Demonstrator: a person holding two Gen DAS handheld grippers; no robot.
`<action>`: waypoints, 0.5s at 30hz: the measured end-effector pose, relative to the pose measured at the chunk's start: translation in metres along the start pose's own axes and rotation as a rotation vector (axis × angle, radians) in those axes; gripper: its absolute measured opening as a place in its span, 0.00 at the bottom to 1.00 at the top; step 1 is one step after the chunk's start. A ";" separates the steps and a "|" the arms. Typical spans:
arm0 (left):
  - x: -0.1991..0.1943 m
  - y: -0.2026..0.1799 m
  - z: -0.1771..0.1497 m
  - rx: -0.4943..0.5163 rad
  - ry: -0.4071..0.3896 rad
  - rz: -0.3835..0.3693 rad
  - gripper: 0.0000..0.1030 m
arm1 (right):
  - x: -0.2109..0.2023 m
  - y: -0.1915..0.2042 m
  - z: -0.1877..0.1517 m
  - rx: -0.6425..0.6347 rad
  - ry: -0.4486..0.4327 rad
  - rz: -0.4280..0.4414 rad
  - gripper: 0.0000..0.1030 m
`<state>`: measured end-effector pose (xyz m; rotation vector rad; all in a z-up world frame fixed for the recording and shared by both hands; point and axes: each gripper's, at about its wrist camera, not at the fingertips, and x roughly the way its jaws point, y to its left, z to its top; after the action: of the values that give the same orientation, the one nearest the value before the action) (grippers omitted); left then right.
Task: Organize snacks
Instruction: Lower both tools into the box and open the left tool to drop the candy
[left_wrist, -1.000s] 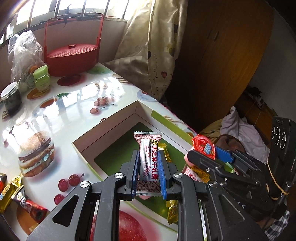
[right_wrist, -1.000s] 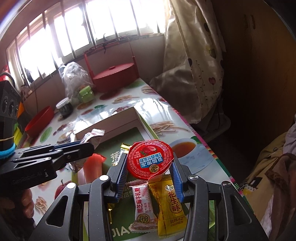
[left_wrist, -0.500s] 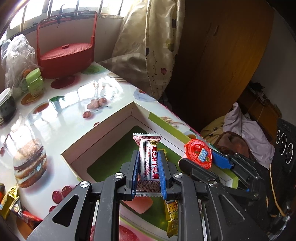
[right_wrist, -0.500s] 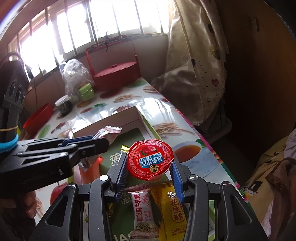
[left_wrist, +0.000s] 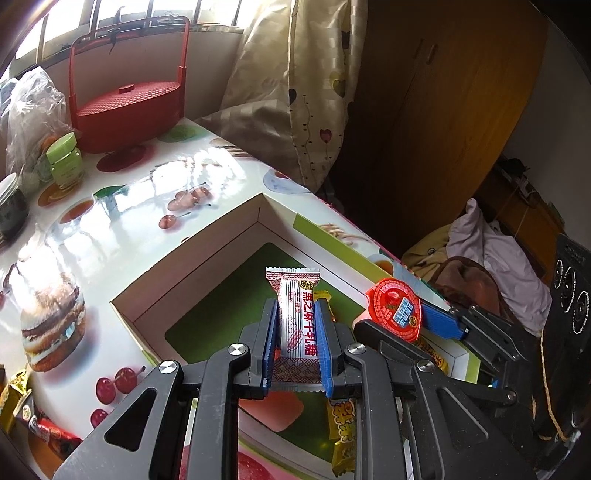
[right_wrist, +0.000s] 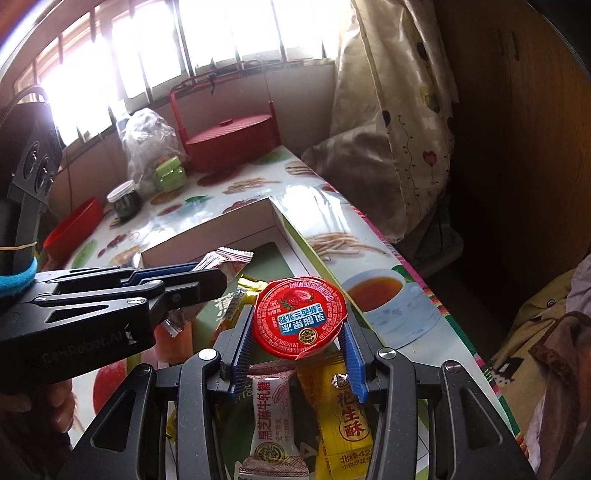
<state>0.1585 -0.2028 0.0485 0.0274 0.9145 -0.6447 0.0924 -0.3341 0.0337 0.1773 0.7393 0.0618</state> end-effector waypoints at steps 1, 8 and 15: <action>0.000 0.000 0.000 0.001 0.000 0.001 0.20 | -0.001 0.000 -0.001 -0.002 0.000 -0.001 0.42; 0.000 -0.002 -0.002 0.009 0.007 -0.007 0.20 | -0.002 0.000 -0.002 0.003 -0.001 0.000 0.42; -0.002 -0.005 -0.003 0.024 0.012 -0.010 0.22 | -0.005 -0.001 -0.005 0.000 0.001 0.003 0.42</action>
<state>0.1524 -0.2053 0.0489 0.0477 0.9189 -0.6657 0.0857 -0.3349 0.0329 0.1789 0.7398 0.0646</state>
